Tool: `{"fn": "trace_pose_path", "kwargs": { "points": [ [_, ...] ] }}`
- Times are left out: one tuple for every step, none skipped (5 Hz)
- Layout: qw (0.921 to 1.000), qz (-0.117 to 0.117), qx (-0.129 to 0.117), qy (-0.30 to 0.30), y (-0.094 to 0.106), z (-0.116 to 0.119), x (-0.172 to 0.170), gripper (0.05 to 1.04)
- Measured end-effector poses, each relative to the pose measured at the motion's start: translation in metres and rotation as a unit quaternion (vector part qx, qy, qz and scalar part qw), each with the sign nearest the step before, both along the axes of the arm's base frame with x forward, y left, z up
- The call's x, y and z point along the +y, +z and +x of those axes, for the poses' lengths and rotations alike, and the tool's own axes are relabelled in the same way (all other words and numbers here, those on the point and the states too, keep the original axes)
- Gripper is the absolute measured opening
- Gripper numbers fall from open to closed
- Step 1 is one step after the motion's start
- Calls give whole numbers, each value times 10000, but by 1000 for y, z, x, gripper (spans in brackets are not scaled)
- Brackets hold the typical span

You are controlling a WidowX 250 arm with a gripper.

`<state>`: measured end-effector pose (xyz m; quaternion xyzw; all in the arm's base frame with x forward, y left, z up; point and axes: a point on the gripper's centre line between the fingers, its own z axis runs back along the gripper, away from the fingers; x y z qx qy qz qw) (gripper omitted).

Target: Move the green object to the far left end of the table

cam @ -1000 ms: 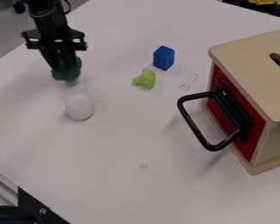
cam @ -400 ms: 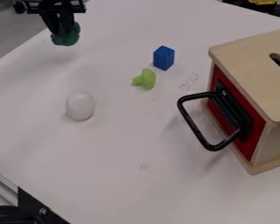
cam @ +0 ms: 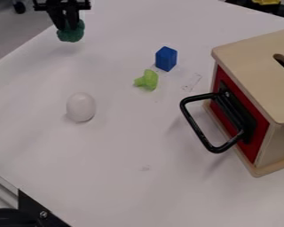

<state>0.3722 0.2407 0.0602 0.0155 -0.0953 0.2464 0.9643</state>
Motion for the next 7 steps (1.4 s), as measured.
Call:
{"fn": "trace_pose_path", "kwargs": {
  "points": [
    [10000, -2, 36, -63, -13, 13, 2, 319],
    [9998, -198, -15, -89, -19, 24, 1, 319],
    [9997, -228, 66, -104, -20, 24, 2, 364],
    [9994, -333, 101, -48, -21, 23, -1, 672],
    [9993, -361, 103, 10, -21, 22, -1, 950],
    [9992, -380, 111, 43, -22, 21, -1, 999],
    [9992, -392, -50, 82, -7, 19, 1, 999]
  ]
}}
